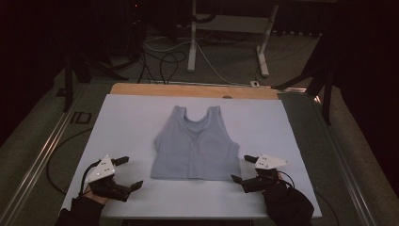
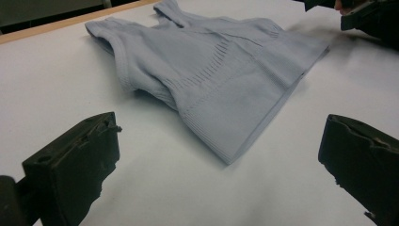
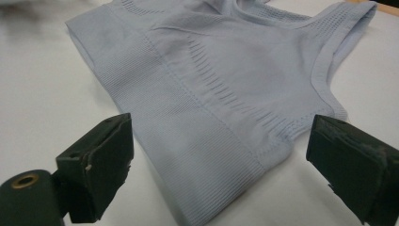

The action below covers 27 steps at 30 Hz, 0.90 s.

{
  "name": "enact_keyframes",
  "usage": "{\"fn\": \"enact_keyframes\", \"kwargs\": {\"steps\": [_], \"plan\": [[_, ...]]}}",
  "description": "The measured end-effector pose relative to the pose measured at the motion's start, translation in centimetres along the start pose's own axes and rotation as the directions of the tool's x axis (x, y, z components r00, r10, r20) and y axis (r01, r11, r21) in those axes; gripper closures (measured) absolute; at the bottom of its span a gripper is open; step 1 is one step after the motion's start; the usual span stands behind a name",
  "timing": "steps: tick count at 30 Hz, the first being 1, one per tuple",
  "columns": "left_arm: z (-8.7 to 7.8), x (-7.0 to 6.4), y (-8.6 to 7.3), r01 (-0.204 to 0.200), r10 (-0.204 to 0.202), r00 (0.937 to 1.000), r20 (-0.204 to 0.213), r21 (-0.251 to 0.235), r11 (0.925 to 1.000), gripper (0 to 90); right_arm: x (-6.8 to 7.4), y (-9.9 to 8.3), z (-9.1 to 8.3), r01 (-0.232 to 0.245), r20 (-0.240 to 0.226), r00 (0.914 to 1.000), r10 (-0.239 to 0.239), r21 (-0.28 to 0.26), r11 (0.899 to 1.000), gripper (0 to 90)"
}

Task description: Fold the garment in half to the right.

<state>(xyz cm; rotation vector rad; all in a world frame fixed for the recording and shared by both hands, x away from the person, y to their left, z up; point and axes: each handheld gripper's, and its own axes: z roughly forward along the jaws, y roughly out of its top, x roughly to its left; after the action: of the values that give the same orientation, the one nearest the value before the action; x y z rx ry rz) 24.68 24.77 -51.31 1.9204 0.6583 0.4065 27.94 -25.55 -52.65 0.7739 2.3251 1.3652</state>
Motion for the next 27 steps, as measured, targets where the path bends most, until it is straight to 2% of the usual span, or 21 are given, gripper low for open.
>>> {"fn": "enact_keyframes", "kwargs": {"steps": [5,17,23,26,27], "plan": [[0.0,-0.1,0.0,-0.003,0.003,1.0,0.004,0.005,1.0,0.2,0.0,0.0,0.0,-0.001,-0.007,1.0,0.001,-0.011,1.0,8.0],[0.5,-0.6,0.4,0.002,-0.002,0.9995,0.03,0.013,0.9999,0.2,0.3,0.4,-0.3,-0.01,-0.021,0.9997,0.011,0.004,1.0,8.0],[0.9,-0.9,0.7,-0.01,0.01,0.9987,0.05,0.011,0.9999,0.2,0.6,1.2,-0.7,-0.015,-0.028,0.9995,0.014,-0.019,1.0,8.0],[1.1,-0.9,0.9,-0.009,0.008,0.9984,0.056,0.014,0.9999,0.2,0.8,1.6,-1.0,0.013,-0.023,0.9996,-0.013,-0.033,0.999,8.0],[1.1,-0.9,1.0,-0.01,0.009,0.9983,0.057,0.013,0.9999,0.2,0.8,1.7,-1.1,0.008,-0.025,0.9996,-0.01,-0.043,0.999,8.0]]}}
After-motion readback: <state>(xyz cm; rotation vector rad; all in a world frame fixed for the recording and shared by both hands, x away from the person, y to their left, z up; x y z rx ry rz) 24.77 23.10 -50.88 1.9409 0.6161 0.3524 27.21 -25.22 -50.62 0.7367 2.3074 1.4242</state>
